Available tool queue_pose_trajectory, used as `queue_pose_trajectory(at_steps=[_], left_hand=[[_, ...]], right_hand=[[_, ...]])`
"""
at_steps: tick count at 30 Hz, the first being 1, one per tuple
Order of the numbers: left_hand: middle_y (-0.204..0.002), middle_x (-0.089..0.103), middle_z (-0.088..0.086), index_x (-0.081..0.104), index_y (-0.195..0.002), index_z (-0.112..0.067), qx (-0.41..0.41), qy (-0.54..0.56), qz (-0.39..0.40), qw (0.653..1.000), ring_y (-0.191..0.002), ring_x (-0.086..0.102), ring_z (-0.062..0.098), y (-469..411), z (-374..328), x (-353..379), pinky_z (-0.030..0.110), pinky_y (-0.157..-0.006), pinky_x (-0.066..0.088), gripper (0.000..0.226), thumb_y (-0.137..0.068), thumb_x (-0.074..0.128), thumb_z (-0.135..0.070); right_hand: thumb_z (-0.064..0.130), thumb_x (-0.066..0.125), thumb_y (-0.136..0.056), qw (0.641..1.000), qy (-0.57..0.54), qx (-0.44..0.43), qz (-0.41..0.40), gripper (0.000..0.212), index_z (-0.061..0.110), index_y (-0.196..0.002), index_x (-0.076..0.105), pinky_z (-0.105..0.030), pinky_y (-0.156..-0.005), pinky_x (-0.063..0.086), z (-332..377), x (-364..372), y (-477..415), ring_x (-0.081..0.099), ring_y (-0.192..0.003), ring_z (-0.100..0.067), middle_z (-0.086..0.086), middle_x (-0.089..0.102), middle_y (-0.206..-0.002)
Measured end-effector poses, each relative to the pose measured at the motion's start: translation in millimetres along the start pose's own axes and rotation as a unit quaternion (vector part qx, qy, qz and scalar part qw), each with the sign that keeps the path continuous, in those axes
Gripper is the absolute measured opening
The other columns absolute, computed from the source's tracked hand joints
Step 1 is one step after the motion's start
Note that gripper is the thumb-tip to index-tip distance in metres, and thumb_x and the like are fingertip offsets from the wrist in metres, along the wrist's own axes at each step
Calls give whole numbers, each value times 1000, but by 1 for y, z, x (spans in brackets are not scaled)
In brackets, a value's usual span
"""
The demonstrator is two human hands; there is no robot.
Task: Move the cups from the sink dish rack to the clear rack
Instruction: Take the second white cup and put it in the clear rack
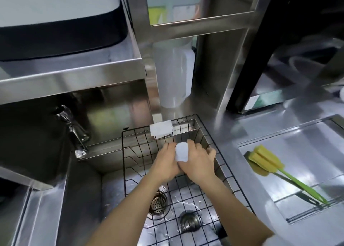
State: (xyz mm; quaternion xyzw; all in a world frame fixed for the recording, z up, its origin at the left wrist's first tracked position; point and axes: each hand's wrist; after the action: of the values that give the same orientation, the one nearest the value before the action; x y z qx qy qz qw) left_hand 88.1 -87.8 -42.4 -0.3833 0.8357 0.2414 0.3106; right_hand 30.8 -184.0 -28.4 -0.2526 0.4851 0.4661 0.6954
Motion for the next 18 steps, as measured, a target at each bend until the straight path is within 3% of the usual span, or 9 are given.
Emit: queue_pose_trajectory(at_steps=[2,5,9,12,18], left_hand=[[-105,40,-1,45,-117,-12,8,24,-6,1000,-106,45,18,9,-3,-6,24,-88,39,62,-64,77,-15],[-99,39,-8,47,-116,-16,19,38,-40,998,-107,45,17,23,-11,-22,24,-90,38,61,-63,75,-15],[-110,45,-3,47,-117,-19,32,27,-93,995,-107,46,15,47,-16,-54,30,-89,42,67,-56,76,-24],[-107,44,-6,45,-117,-22,34,-9,-128,991,-104,44,11,74,-18,-85,30,-83,41,71,-56,78,-34],[-108,45,-9,44,-115,-29,35,-23,-198,979,-106,45,11,148,-10,-147,32,-85,43,66,-55,69,-41]], right_hand=[[37,57,-78,1000,-23,-8,18,64,19,-135,32,-39,-102,12,3,-8,4,49,-119,-26,-8,50,-128],[35,65,-73,996,-90,-25,16,67,24,-132,36,-40,-105,21,10,-23,13,46,-118,-25,-5,45,-125],[27,74,-66,976,-208,-68,-5,72,23,-130,40,-44,-100,39,32,-43,33,46,-113,-28,-6,43,-116],[27,77,-66,967,-234,-100,-7,75,22,-130,39,-40,-100,40,61,-58,52,44,-116,-24,0,41,-116],[26,79,-65,952,-260,-163,-17,77,22,-130,38,-36,-100,40,133,-73,99,42,-117,-17,7,40,-116]])
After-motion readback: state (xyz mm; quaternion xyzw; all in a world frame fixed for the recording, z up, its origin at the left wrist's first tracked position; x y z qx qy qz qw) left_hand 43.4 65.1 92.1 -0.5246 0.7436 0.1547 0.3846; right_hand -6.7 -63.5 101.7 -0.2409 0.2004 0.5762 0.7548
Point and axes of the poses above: each hand's wrist, its own y-axis away from the middle knuckle, its own x-axis out of the palm, z = x × y
